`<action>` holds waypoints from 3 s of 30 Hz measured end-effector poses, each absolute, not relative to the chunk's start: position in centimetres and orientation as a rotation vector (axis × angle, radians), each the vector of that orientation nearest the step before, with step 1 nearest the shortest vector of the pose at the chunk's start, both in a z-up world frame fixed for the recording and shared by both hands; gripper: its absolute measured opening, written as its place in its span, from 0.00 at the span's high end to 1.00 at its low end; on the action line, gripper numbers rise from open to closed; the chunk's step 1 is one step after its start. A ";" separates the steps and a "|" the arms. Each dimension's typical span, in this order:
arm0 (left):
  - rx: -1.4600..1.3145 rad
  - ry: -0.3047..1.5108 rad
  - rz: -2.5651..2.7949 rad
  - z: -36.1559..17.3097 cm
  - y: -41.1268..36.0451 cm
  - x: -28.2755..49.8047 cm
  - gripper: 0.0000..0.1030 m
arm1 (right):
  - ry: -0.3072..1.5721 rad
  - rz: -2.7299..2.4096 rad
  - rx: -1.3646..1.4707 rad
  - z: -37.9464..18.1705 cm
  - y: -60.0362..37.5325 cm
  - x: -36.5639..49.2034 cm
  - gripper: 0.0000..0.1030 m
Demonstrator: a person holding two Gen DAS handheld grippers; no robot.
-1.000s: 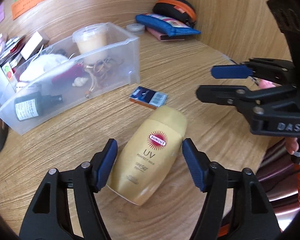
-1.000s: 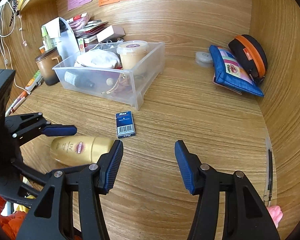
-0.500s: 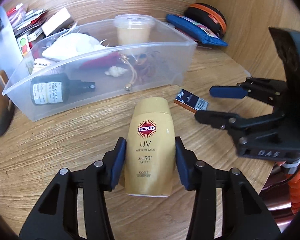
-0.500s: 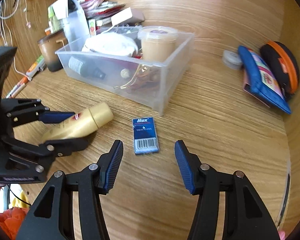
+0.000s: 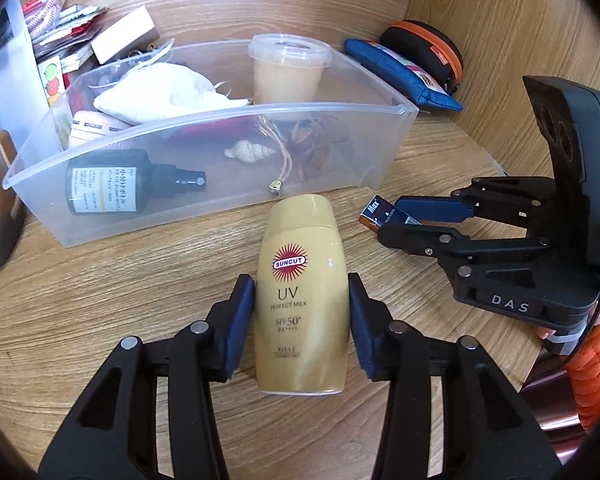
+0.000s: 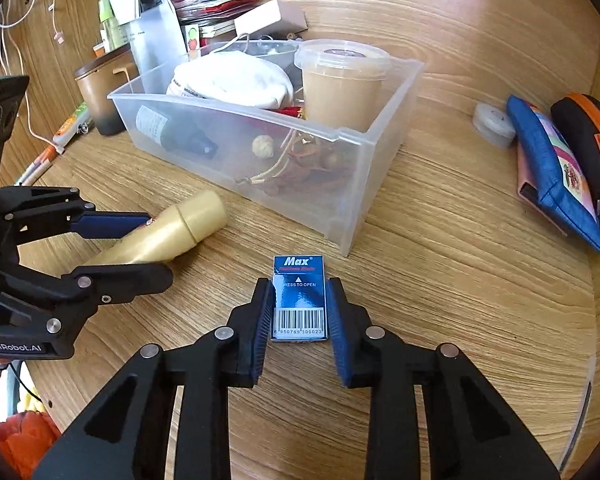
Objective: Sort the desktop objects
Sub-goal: 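Grasp the yellow SUNCUT sunscreen bottle with the left tool while the right tool grasps the blue Max box, then lift and carry the sunscreen bottle and Max box with both tools over the box, then lower the sunscreen bottle and Max box into the box and open both tools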
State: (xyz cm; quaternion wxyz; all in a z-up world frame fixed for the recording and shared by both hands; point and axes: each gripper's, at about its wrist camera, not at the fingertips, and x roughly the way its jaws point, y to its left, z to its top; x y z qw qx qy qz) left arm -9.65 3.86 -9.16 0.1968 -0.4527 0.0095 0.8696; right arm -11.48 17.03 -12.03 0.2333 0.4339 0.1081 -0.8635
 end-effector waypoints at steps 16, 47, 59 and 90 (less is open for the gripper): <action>-1.274 0.158 2.480 -9.3 5.5 -10.7 0.54 | 0.240 -2.422 1.126 -9.2 18.3 -10.3 0.76; -0.996 0.047 2.671 0.5 -1.0 -10.1 0.54 | 0.256 -2.457 0.926 -2.3 15.4 -11.3 0.76; -1.013 0.023 2.685 0.7 -2.6 -14.4 0.56 | 0.248 -2.425 0.928 -2.5 13.5 -15.3 0.76; -1.199 0.048 2.613 -3.8 -3.7 -20.7 0.72 | 0.414 -2.325 1.063 -7.3 7.6 -21.6 0.76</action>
